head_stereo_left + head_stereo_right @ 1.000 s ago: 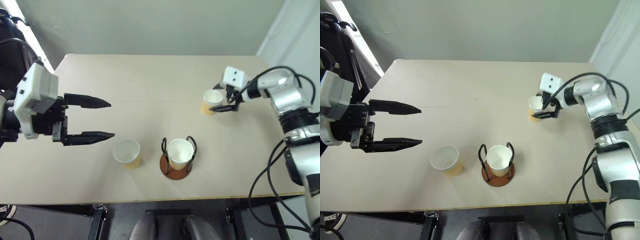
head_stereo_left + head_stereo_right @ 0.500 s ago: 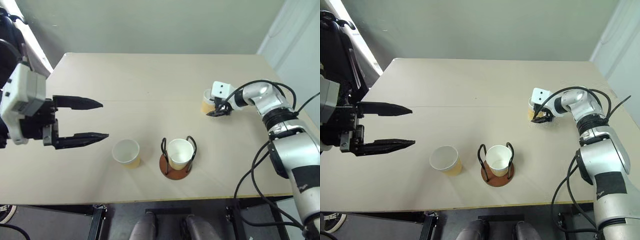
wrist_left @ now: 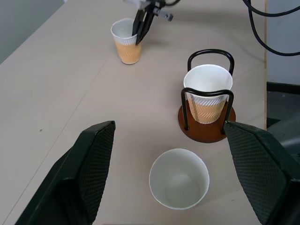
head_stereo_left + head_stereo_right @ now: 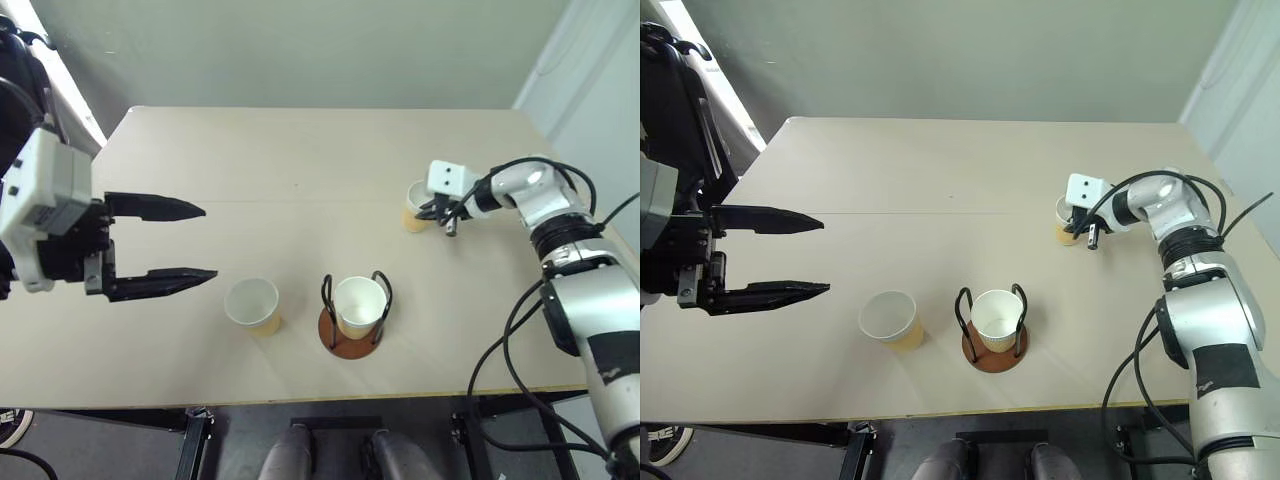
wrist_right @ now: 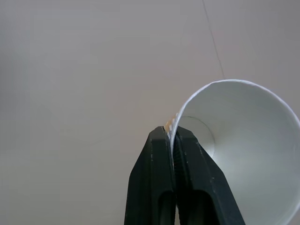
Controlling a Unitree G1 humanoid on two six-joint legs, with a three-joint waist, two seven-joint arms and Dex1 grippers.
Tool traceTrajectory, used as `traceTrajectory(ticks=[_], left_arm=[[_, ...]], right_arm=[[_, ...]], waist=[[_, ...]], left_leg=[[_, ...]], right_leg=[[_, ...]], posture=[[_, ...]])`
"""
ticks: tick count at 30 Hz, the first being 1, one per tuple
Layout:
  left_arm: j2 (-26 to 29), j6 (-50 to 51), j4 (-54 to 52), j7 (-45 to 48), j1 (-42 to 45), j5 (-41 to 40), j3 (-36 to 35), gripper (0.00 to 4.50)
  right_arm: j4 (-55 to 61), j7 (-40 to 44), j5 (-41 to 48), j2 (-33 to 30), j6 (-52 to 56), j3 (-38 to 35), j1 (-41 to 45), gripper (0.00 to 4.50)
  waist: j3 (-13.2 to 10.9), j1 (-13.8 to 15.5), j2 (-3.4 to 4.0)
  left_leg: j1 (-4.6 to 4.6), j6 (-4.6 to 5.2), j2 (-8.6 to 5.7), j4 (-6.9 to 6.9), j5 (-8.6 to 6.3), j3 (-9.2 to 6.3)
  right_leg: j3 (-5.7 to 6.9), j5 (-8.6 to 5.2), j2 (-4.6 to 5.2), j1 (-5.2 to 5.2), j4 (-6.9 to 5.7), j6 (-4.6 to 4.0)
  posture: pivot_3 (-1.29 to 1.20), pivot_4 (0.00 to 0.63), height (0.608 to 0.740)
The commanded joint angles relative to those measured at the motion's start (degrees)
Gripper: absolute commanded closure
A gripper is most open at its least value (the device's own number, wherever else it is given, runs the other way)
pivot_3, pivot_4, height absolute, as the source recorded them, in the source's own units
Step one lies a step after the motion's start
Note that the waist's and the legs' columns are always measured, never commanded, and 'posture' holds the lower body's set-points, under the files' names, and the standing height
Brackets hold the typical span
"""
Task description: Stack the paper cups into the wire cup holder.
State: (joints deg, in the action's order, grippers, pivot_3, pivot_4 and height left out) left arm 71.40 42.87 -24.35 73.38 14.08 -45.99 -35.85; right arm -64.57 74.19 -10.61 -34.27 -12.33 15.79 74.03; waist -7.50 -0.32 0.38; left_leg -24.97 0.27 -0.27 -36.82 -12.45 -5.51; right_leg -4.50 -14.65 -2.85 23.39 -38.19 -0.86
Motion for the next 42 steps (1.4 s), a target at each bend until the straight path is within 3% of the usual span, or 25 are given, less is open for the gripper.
traceTrajectory(ticks=[1,5,8,14,24,42], left_arm=[[1.2,-0.8,0.2,0.1,0.8,-0.5,-1.0,0.51],[0.8,-1.5,0.6,0.2,1.2,-0.4,0.6,0.51],[0.7,-3.1,2.0,0.2,2.6,0.2,3.2,0.51],[0.4,-5.6,3.9,0.2,6.2,0.5,8.1,0.51],[0.6,-5.6,3.2,0.2,4.8,0.5,7.4,0.51],[0.6,-4.1,0.7,-1.0,1.2,0.2,3.7,0.51]], right_arm=[[16.2,11.3,11.2,-4.0,9.3,-7.3,-0.7,4.45],[46.6,18.1,30.9,-11.3,33.3,-10.1,-6.9,4.45],[61.9,18.3,40.9,-14.2,43.9,-10.4,-11.2,4.45],[75.7,16.8,44.7,-14.0,49.2,-8.8,-15.5,4.45],[80.6,15.7,42.1,-13.0,47.5,-4.1,-17.6,4.45],[75.1,17.7,32.8,-9.4,38.8,3.2,-17.3,4.45]], waist=[[0.0,0.0,0.0],[0.0,0.1,-0.01],[0.1,-0.1,-0.1],[0.0,-0.6,-0.12],[0.0,-1.0,-0.12],[0.0,-1.1,-0.13]], left_leg=[[0.0,-0.06,0.0,0.01,0.03,0.0],[-0.01,-0.64,0.0,0.24,0.42,0.0],[0.08,-0.74,0.06,0.33,0.51,0.01],[0.57,-0.34,0.15,0.33,0.37,0.01],[0.92,-0.08,0.17,0.32,0.23,-0.01],[0.91,-0.09,0.21,0.31,0.23,-0.01]], right_leg=[[0.0,0.0,0.0,-0.01,0.02,0.0],[0.01,-0.03,0.0,-0.04,0.17,-0.06],[0.01,-0.08,-0.08,-0.19,0.3,-0.13],[-0.06,-0.1,-0.21,-0.48,0.13,-0.16],[-0.05,-0.11,-0.24,-0.8,0.09,-0.2],[-0.05,-0.11,-0.28,-0.81,0.11,-0.21]], posture=[[0.0,0.15,0.74],[0.0,0.15,0.74],[0.0,0.15,0.74],[0.0,0.15,0.74],[0.0,0.15,0.74],[0.0,0.15,0.74]])
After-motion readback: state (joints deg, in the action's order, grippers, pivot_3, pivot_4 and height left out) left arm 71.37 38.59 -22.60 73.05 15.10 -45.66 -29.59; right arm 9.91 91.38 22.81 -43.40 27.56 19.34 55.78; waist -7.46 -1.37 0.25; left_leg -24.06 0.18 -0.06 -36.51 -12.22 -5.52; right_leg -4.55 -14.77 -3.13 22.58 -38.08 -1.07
